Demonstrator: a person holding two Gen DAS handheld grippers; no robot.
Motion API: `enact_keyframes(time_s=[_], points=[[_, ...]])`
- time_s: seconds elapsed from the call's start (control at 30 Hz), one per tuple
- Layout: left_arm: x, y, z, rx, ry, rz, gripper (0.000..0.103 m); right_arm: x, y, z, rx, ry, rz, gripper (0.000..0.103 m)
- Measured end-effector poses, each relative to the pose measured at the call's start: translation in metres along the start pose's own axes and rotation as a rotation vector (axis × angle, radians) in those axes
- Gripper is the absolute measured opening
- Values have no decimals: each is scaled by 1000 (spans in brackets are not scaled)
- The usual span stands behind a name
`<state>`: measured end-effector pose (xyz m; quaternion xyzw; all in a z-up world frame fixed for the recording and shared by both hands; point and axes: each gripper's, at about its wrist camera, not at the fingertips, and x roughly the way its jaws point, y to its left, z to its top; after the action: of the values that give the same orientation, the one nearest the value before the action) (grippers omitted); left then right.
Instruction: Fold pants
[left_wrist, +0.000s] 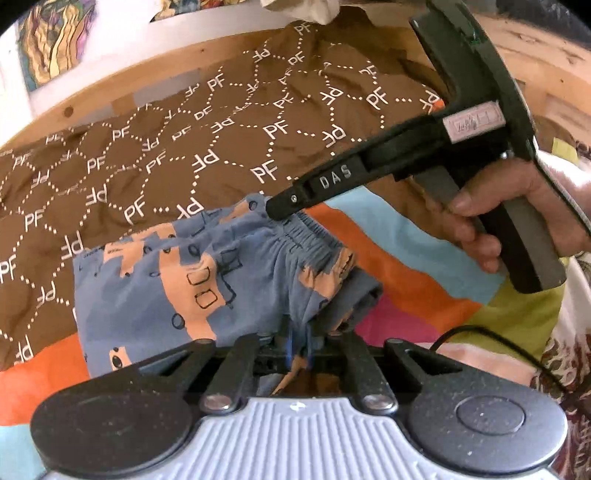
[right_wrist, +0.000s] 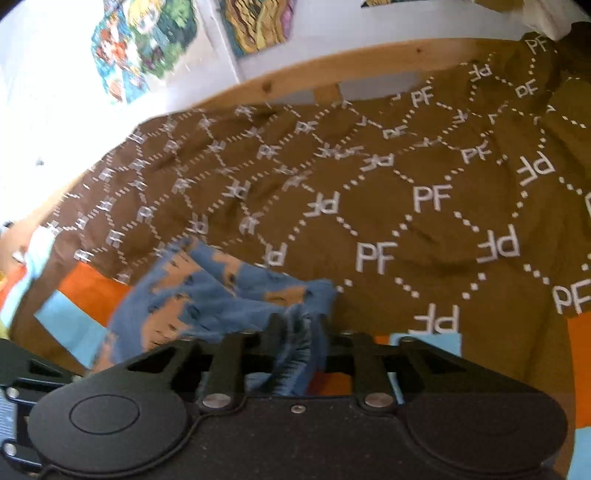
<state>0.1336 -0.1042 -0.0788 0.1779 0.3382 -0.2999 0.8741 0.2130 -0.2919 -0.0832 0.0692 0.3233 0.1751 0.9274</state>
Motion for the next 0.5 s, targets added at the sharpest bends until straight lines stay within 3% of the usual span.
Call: enact_keyframes(time_s=[0.07,0.13,0.23,0.3,0.4,0.5], points=[[-8,6,-1,-40,-21,-23,34,-3,1,-2,-25,-14,-29,44],[-21,11,-4,-73,-60,-11,63,-9,2,-1,-56,-38,-56,64],[-34,27,-5,-134,-109,43,72,-17,6,-1,-89,-77,-82,85],[-37,41,-4,-179,-131,144,82,-22,10,-2,-101,-97,-98,92],[-25,65,6,-212,-112,309,86,-25,21,-4,-142,-106,-107,99],[-5,90,19,-212,-81,383,86,-20,37,-9,-239,-81,-120,101]])
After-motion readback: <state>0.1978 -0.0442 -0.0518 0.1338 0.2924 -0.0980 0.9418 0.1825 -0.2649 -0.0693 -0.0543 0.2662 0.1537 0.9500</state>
